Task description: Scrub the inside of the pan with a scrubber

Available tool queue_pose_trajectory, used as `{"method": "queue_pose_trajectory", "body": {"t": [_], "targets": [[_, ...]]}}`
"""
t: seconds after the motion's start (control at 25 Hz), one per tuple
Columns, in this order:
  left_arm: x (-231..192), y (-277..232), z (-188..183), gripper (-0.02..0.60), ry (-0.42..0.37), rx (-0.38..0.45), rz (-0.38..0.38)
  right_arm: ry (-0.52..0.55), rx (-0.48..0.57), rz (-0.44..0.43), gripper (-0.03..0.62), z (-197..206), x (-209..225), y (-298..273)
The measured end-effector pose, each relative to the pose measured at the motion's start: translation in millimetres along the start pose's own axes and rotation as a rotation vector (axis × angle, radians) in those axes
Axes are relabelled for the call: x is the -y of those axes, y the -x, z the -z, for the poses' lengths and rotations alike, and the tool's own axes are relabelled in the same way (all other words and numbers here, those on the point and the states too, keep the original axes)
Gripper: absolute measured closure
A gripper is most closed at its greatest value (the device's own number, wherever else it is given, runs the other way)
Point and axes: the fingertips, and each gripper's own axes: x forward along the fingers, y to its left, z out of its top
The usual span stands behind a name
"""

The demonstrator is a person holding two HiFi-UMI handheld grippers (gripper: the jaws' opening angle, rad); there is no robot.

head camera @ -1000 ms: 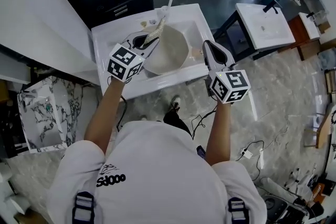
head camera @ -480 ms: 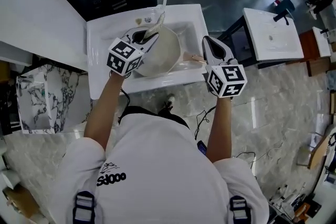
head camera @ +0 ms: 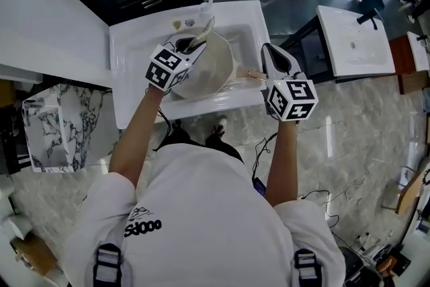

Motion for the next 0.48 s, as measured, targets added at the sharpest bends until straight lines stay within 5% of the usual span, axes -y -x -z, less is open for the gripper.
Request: {"method": "queue_pose_trajectory", "body": {"t": [0.48], "targets": [[-15,-54,39,0.514,-0.065,-0.117,0.115,-0.045,-0.051,0.071,0.585,27,-6,-28]]}}
